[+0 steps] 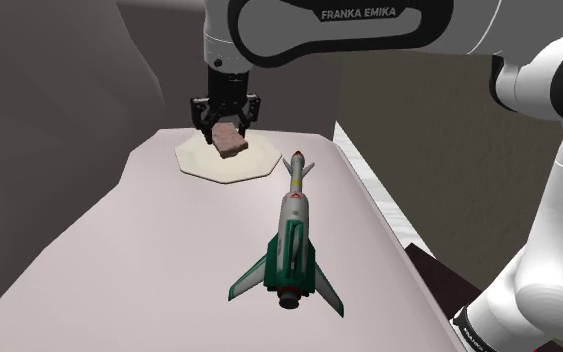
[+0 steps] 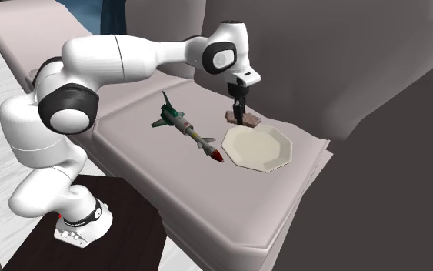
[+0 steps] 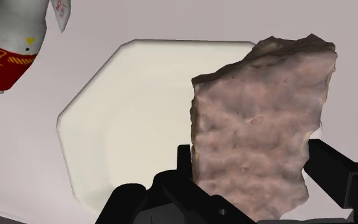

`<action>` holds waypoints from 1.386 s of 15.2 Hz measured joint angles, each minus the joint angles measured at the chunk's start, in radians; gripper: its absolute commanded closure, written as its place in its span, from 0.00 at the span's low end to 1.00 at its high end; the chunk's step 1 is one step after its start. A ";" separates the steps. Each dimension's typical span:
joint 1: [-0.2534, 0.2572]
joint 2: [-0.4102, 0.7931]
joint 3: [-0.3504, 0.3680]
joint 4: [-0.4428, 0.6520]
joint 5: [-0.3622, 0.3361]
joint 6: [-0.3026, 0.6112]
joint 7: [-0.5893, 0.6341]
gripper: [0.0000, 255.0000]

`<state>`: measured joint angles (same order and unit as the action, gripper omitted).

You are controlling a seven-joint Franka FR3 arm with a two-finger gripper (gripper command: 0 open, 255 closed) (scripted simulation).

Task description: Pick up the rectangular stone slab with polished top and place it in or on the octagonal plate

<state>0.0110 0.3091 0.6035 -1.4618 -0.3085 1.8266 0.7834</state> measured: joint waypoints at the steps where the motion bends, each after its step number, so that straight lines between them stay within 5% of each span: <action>1: -0.005 0.020 -0.007 0.030 -0.007 -0.010 -0.018 1.00; 6: -0.009 0.142 -0.043 0.193 -0.048 -0.051 -0.091 1.00; 21: -0.038 0.151 -0.054 0.036 -0.061 0.111 -0.071 1.00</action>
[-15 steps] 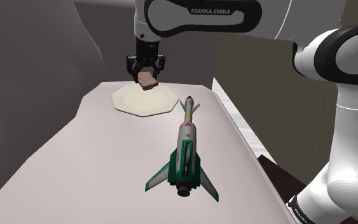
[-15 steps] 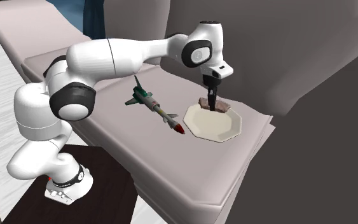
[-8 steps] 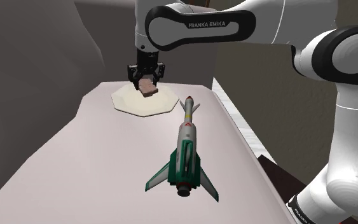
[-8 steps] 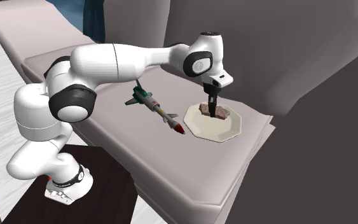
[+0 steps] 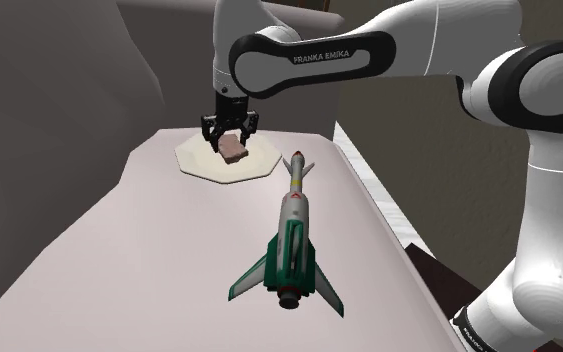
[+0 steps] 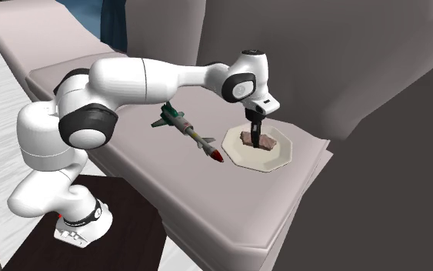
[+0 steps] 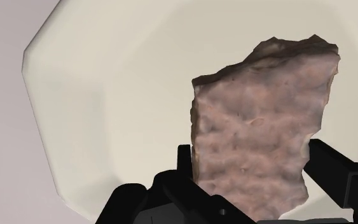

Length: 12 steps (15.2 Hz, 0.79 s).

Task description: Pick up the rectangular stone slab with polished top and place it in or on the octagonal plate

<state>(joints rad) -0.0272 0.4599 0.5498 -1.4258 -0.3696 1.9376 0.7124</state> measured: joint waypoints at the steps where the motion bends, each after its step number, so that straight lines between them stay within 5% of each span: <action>1: 0.000 0.000 0.000 -0.001 0.000 0.001 0.000 1.00; 4: 0.000 0.000 0.000 -0.001 0.000 0.001 0.000 1.00; 5: 0.000 0.000 0.000 -0.001 0.000 0.001 0.000 0.00; 12: 0.004 0.002 0.000 0.017 0.000 -0.014 -0.002 0.00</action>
